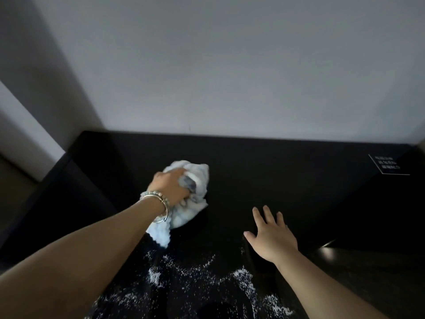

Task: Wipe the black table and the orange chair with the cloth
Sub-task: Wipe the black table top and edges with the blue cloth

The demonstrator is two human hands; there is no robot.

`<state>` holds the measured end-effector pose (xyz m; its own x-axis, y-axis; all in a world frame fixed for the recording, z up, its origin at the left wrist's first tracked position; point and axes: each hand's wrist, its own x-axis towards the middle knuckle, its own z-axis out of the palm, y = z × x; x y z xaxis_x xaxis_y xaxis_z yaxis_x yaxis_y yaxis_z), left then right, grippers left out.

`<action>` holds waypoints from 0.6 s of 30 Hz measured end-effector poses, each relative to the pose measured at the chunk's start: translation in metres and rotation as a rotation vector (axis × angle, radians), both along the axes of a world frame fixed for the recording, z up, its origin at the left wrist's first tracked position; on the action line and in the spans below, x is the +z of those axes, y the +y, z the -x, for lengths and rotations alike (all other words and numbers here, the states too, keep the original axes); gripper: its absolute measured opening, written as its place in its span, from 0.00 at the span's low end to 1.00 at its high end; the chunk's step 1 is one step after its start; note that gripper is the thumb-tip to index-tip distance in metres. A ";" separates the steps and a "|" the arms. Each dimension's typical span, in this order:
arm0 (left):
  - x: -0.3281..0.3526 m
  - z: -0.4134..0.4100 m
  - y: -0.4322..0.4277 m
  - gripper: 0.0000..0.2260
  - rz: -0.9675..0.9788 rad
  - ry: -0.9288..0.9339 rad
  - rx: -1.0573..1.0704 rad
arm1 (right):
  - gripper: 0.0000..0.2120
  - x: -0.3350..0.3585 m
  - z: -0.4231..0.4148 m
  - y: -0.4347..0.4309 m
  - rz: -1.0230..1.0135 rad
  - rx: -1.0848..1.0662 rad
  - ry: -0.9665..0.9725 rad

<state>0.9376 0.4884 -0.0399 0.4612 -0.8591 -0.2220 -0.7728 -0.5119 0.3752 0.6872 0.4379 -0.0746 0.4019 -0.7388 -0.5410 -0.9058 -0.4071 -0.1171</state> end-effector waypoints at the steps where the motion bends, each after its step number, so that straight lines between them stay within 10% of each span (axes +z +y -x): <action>1: -0.006 0.000 -0.003 0.17 -0.043 -0.044 0.057 | 0.33 0.000 0.000 0.000 0.002 -0.001 0.002; 7: -0.031 0.069 -0.027 0.28 -0.190 -0.100 0.288 | 0.33 -0.002 -0.002 -0.001 0.008 -0.017 -0.018; 14: -0.045 0.091 0.022 0.28 0.009 -0.195 -0.420 | 0.33 -0.004 0.003 0.000 0.001 -0.021 -0.064; 18: -0.052 0.010 0.023 0.21 -0.027 -0.186 -0.088 | 0.33 -0.004 -0.001 -0.001 0.017 -0.017 -0.022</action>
<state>0.9275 0.5115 -0.0915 0.4200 -0.8927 -0.1633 -0.8694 -0.4474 0.2095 0.6883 0.4371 -0.0788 0.4010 -0.7547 -0.5193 -0.9099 -0.3936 -0.1307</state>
